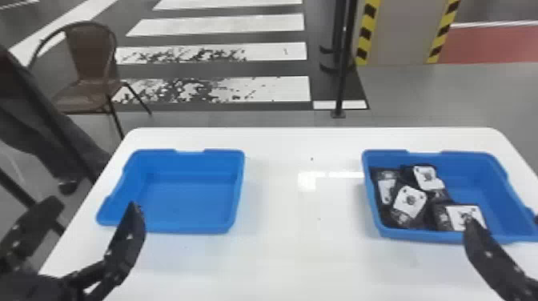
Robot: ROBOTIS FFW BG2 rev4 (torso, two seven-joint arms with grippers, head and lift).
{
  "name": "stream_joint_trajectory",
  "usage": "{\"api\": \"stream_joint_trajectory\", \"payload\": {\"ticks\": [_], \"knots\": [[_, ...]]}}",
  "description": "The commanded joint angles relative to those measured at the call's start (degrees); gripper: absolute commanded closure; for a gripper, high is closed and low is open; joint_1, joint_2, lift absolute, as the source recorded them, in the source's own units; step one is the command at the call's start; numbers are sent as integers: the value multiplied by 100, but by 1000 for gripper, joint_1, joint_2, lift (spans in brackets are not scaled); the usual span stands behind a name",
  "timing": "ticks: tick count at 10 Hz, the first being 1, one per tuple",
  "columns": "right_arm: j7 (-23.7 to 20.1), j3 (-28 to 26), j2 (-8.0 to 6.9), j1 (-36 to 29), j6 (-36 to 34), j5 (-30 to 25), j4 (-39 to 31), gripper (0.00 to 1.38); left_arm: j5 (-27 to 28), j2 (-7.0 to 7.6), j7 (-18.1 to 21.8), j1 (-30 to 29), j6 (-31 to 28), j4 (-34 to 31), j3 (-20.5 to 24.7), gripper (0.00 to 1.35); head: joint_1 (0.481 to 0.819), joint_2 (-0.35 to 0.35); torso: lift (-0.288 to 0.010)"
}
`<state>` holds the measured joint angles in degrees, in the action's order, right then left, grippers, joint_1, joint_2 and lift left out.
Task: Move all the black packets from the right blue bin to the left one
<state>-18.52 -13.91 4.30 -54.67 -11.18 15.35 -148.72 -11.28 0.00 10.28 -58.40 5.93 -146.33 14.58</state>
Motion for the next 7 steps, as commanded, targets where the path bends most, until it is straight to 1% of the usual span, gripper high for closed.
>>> {"api": "stream_joint_trajectory", "payload": {"ticks": [1, 6, 7], "knots": [[-2, -3, -8, 11, -7, -4, 16, 165, -4, -15, 9, 18, -2, 15, -7, 59, 695, 95, -140], [-2, 9, 1, 53, -49, 7, 44, 165, 31, -15, 71, 89, 54, 58, -19, 70, 695, 89, -140], [15, 9, -8, 95, -161, -4, 30, 165, 31, -15, 88, 103, 68, 72, -19, 71, 695, 89, -140]]}}
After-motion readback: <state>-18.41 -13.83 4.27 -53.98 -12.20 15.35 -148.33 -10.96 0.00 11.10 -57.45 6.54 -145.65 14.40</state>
